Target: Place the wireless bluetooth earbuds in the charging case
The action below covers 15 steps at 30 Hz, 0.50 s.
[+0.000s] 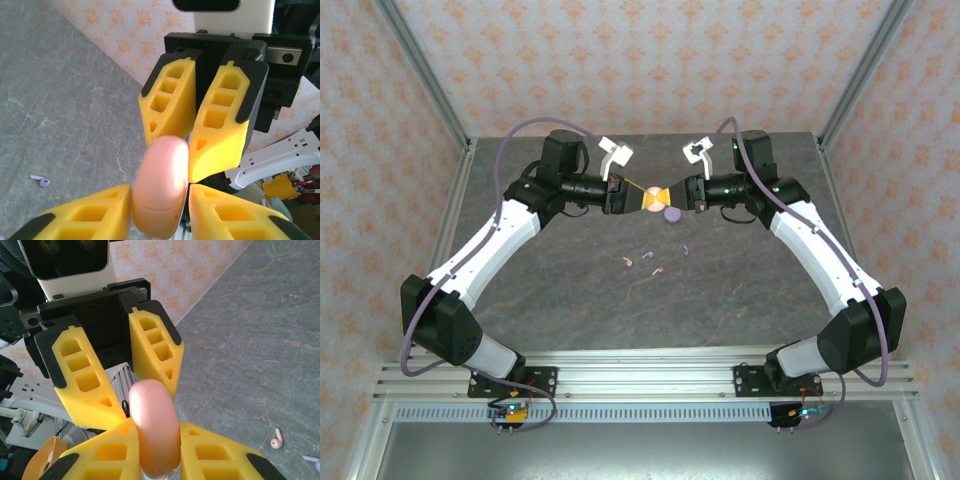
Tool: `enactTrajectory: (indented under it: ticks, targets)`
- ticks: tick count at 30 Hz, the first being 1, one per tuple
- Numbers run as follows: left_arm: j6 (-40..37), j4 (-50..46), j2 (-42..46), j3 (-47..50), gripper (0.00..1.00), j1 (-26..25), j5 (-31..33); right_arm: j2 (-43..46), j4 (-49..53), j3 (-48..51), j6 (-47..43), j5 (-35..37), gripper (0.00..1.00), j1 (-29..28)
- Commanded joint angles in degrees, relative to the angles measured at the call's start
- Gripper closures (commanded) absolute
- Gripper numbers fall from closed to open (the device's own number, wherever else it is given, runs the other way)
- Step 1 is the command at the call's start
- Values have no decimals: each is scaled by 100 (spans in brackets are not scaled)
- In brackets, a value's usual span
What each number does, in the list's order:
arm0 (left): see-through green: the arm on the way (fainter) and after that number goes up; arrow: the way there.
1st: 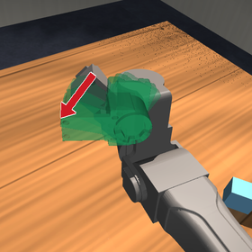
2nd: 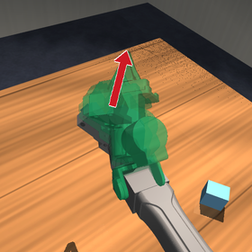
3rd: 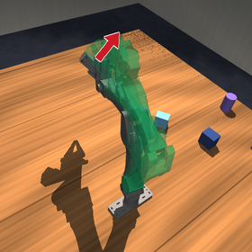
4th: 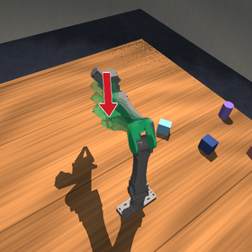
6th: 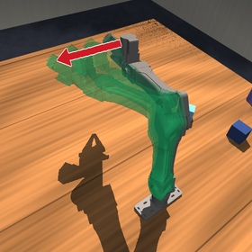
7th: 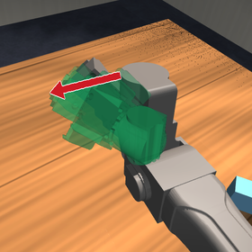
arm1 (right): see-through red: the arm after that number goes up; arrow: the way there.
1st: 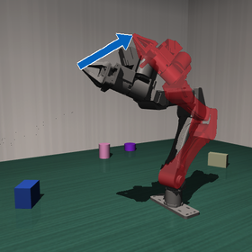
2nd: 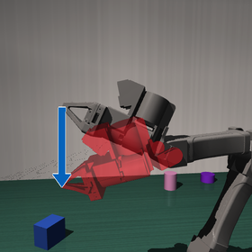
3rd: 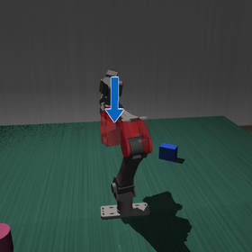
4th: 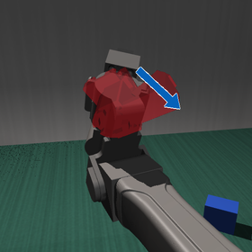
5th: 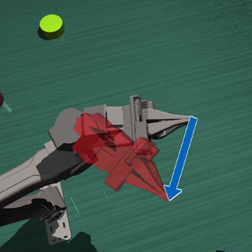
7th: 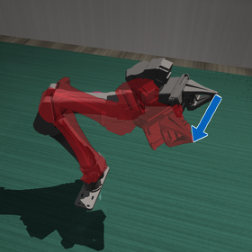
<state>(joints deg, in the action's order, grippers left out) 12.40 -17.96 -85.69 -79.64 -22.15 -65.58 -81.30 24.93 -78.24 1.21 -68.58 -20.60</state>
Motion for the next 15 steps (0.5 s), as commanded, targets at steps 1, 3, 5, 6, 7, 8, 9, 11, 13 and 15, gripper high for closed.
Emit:
enactTrajectory:
  ticks: [1, 3, 5, 6, 7, 8, 9, 11, 13, 15]
  targets:
    - [159, 427, 47, 92, 57, -40, 10, 73, -275, -110, 71, -103, 81, -23]
    - [267, 617, 86, 218, 55, -35, 12, 84, -318, -112, 119, -97, 81, -13]
    - [402, 816, 134, 344, 53, -34, 36, 91, -378, -106, 175, -104, 81, -7]
    - [458, 914, 148, 396, 53, -31, 43, 102, -406, -113, 206, -112, 81, -11]
    - [534, 1016, 168, 454, 52, -35, 48, 109, -457, -103, 237, -107, 81, -6]
    - [602, 1114, 188, 499, 51, -30, 61, 112, -504, -90, 290, -111, 81, -13]
    - [694, 1251, 209, 568, 50, -34, 75, 112, -575, -76, 344, -124, 81, -7]
    - [840, 1479, 250, 684, 49, -32, 98, 119, -726, -44, 456, -147, 81, -13]
    - [973, 1677, 276, 780, 49, -34, 107, 119, -834, -5, 543, -180, 81, -14]
    - [1050, 1799, 289, 855, 49, -34, 116, 116, -930, 31, 630, -176, 81, -14]
